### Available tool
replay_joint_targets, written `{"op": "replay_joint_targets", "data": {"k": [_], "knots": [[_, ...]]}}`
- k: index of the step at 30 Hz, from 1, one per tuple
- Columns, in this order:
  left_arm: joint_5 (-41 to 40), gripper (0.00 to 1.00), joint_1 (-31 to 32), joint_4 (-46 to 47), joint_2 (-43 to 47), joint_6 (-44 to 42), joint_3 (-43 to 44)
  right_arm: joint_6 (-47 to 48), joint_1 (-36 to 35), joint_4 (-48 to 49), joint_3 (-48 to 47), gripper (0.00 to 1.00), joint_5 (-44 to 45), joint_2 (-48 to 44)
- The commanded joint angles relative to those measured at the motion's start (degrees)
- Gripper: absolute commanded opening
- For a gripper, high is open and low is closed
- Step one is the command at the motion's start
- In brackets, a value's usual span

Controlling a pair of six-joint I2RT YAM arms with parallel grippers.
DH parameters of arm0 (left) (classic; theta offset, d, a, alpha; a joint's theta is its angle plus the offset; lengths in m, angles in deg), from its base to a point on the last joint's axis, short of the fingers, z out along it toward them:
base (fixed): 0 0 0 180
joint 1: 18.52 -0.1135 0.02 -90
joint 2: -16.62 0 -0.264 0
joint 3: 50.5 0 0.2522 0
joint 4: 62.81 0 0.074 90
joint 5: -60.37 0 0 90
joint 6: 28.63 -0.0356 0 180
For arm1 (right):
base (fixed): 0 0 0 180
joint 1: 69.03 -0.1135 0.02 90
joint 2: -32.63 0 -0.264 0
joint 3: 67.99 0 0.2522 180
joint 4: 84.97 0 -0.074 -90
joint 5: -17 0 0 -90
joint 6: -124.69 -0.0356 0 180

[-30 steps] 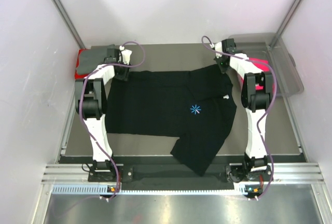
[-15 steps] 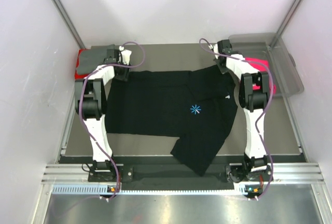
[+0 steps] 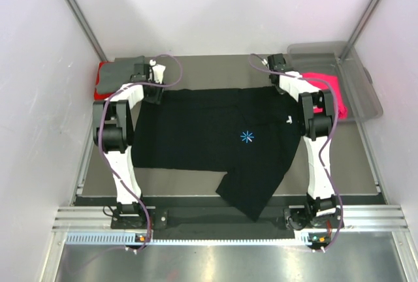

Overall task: Fold and stack the t-shirts
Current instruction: Fold the tshirt

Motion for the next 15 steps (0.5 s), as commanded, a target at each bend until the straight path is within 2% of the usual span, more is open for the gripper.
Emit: {"op": "replay_joint_targets", "data": {"k": [1, 4, 7, 13, 15], "knots": [[0.13, 0.49, -0.08, 0.62, 5.16, 0.58, -1.87, -0.73, 0.86, -2.01, 2.65, 0.11, 4.74, 1.36], [1.63, 0.50, -0.17, 2.81, 9.54, 1.28, -3.97, -1.69, 0.51, -1.66, 4.31, 0.29, 4.66, -2.32], [2.51, 0.53, 1.40, 6.49, 15.26, 1.82, -6.44, -1.61, -0.81, 1.93, 8.61, 0.39, 2.90, -8.63], [5.74, 0.55, 2.82, 6.95, 24.06, 2.08, -8.82, -1.17, -4.50, 2.30, 12.05, 0.46, -1.31, -18.84], [7.68, 0.55, 3.17, 6.42, 27.21, 2.17, -9.51, -1.26, -5.29, 0.81, 12.67, 0.47, -7.89, -20.87]]}}
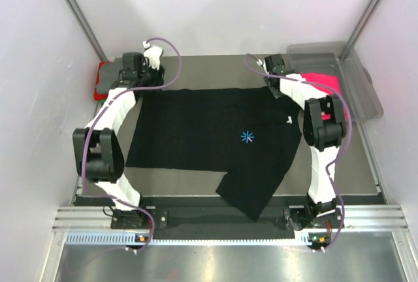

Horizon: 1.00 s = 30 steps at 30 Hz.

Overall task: Fold and stack the t-shirts
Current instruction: Fold the tshirt

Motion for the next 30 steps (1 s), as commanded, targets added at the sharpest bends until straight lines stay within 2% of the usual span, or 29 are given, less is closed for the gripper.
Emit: {"op": "replay_joint_targets", "data": {"k": [1, 2, 5, 9, 12, 13, 14, 16, 19, 22, 27, 30], "knots": [[7.05, 0.56, 0.75, 2.94, 6.87, 0.75, -1.47, -0.66, -2.25, 0.06, 1.59, 0.47, -7.75, -10.64], [8.64, 0.56, 0.75, 3.03, 8.02, 0.66, -2.09, -0.58, -2.44, 0.15, 2.65, 0.47, -13.07, -11.62], [11.45, 0.57, 1.01, 2.42, 12.15, -0.04, -4.20, 0.21, -2.61, 0.67, 7.04, 0.48, -21.36, -15.40], [13.14, 0.60, 1.10, -5.91, 15.23, -4.51, -3.42, 5.64, -2.44, -0.82, 13.71, 0.47, -28.85, -22.33], [11.74, 0.60, 1.10, -13.39, 17.95, -8.81, -4.72, 14.69, -2.35, -0.65, 24.51, 0.45, -38.51, -33.48], [11.21, 0.60, 1.19, -14.71, 18.92, -9.62, -5.60, 18.11, -2.35, -0.30, 31.07, 0.45, -40.70, -40.13], [10.77, 0.60, 1.19, -15.59, 19.97, -10.23, -6.57, 19.88, -2.44, -1.34, 33.92, 0.46, -45.51, -43.15], [11.03, 0.60, 1.19, -19.02, 22.96, -13.31, -9.82, 23.05, -2.53, -4.06, 39.97, 0.47, -49.32, -50.52], [10.41, 0.60, 1.19, -19.21, 25.78, -12.53, -13.34, 21.92, -2.44, -4.77, 45.87, 0.48, -48.99, -56.61], [12.69, 0.63, 1.28, -18.15, 24.74, -9.90, -14.84, 20.09, -2.53, -4.25, 48.79, 0.48, -48.20, -59.08], [12.35, 0.64, 1.28, -15.79, 15.60, -5.77, -9.57, 15.95, -2.09, 0.93, 46.35, 0.50, -43.72, -56.55], [6.91, 0.66, 1.28, -13.40, 7.26, -4.88, -1.51, 15.59, -1.21, 6.64, 41.10, 0.53, -40.73, -50.60]]}}
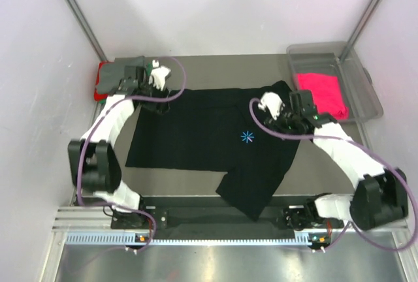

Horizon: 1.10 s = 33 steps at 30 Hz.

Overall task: Fold and stack the t-shirts
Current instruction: Fold the tshirt

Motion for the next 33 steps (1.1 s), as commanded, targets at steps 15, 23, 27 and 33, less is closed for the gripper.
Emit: {"op": "replay_joint_targets", "data": {"k": [15, 23, 27, 33], "knots": [[-19.45, 0.76, -0.39, -4.45, -43.95, -10.03, 45.51, -14.86, 10.87, -1.31, -55.38, 0.56, -7.12, 50.07], [-24.29, 0.75, -1.44, -2.43, -48.08, -11.88, 47.36, -16.61, 10.95, -2.97, -64.50, 0.57, -5.36, 58.50], [-25.61, 0.74, -1.53, -2.51, -49.14, -13.02, 47.19, -17.76, 10.87, -5.43, -69.61, 0.57, -1.68, 62.64], [-27.02, 0.71, -1.71, -1.72, -49.93, -14.17, 45.78, -18.02, 10.95, -8.42, -73.48, 0.59, 6.24, 67.04]]}}
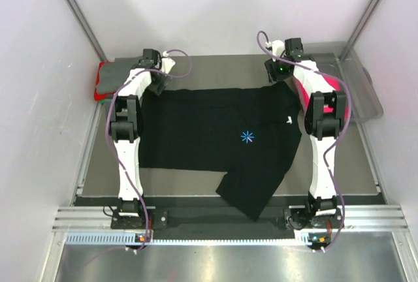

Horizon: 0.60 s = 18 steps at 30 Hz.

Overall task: Fold and stack the t-shirts
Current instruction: Fold the tshirt

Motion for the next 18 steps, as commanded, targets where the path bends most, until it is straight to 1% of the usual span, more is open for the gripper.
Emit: {"op": "replay_joint_targets", "data": {"k": [1, 6, 11, 12, 14, 15, 16, 17, 18], "knots": [[-2.25, 0.70, -0.39, 1.10, -1.10, -1.75, 0.03, -0.95, -0.11, -3.60, -3.74, 0.59, 5.84, 2.30], [-2.96, 0.66, -0.39, 1.19, -2.16, -2.02, 0.21, -0.95, 0.16, -5.88, -4.36, 0.59, 8.93, 3.98], [-3.13, 0.57, -0.39, 1.54, -2.69, -1.58, 0.03, -0.52, 0.60, -6.33, -4.36, 0.59, 10.69, 4.85], [-3.13, 0.51, -0.39, 1.62, -2.69, -1.67, -0.05, -0.60, 0.68, -6.33, -4.45, 0.56, 10.78, 4.94], [-3.05, 0.46, -0.39, 1.80, -2.78, -1.40, -0.41, -0.34, 0.60, -6.24, -4.62, 0.49, 11.13, 5.29], [-3.05, 0.40, -0.39, 1.80, -2.78, -1.32, -0.67, -0.25, 0.68, -6.24, -4.62, 0.40, 11.48, 5.73], [-2.96, 0.33, -0.39, 1.98, -2.69, -1.40, -0.84, 0.01, 0.68, -6.24, -4.89, 0.34, 11.39, 6.08], [-2.96, 0.28, -0.39, 2.15, -2.69, -1.32, -1.02, 0.01, 0.68, -6.24, -4.97, 0.25, 11.30, 6.52], [-3.05, 0.11, -0.39, 2.24, -2.69, -1.23, -1.20, 0.10, 0.68, -6.32, -4.98, 0.20, 11.22, 6.79]]}}
